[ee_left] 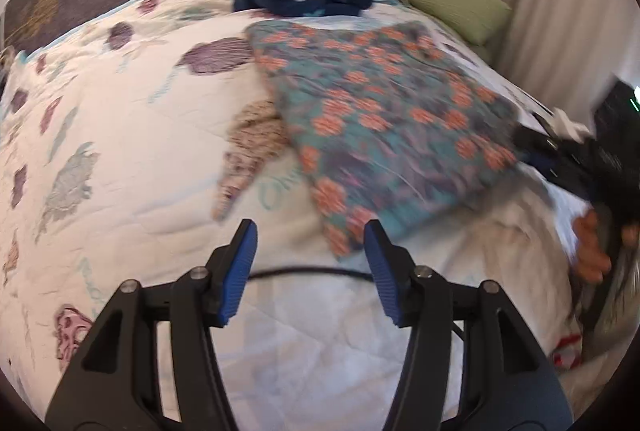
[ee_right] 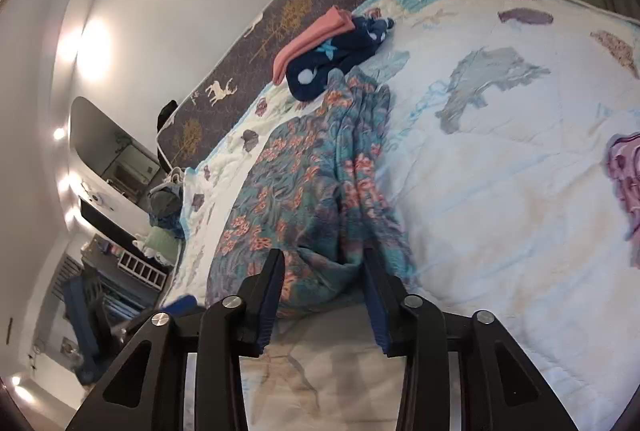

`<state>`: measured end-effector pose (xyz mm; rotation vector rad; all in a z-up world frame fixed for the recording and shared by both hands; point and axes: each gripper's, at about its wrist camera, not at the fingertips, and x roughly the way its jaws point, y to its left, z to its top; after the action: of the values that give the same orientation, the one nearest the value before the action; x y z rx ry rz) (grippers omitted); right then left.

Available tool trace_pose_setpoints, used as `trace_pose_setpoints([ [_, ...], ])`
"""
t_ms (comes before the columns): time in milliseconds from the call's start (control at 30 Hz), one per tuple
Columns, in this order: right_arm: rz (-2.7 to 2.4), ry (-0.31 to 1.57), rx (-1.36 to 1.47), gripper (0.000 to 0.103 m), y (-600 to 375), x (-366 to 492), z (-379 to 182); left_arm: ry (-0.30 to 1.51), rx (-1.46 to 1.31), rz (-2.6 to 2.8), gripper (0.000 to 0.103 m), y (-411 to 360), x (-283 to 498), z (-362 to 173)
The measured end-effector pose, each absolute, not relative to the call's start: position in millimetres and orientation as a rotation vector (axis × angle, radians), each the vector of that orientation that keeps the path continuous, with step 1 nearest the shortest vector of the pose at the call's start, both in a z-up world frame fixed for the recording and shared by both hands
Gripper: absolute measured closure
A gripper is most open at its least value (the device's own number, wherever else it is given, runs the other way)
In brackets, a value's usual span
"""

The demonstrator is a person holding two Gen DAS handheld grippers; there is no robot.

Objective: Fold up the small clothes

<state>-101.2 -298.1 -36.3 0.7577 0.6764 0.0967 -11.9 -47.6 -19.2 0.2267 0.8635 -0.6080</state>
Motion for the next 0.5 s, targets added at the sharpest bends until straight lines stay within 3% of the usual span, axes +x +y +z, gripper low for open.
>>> trace_pose_setpoints([
  [67, 0.063, 0.693, 0.741, 0.08, -296, -96, -34, 0.841, 0.267, -0.614, 0.04, -54, -20, -22],
  [100, 0.054, 0.69, 0.737, 0.096, -296, -96, -32, 0.832, 0.301, -0.608, 0.04, -60, -23, -24],
  [300, 0.074, 0.558, 0.81, 0.096, -310, -116, -5, 0.812, 0.357, -0.53, 0.04, -70, -21, -35],
  [500, -0.021, 0.73, 0.831, 0.096, -318, -115, -50, 0.832, 0.249, -0.524, 0.039, -52, -13, -35],
])
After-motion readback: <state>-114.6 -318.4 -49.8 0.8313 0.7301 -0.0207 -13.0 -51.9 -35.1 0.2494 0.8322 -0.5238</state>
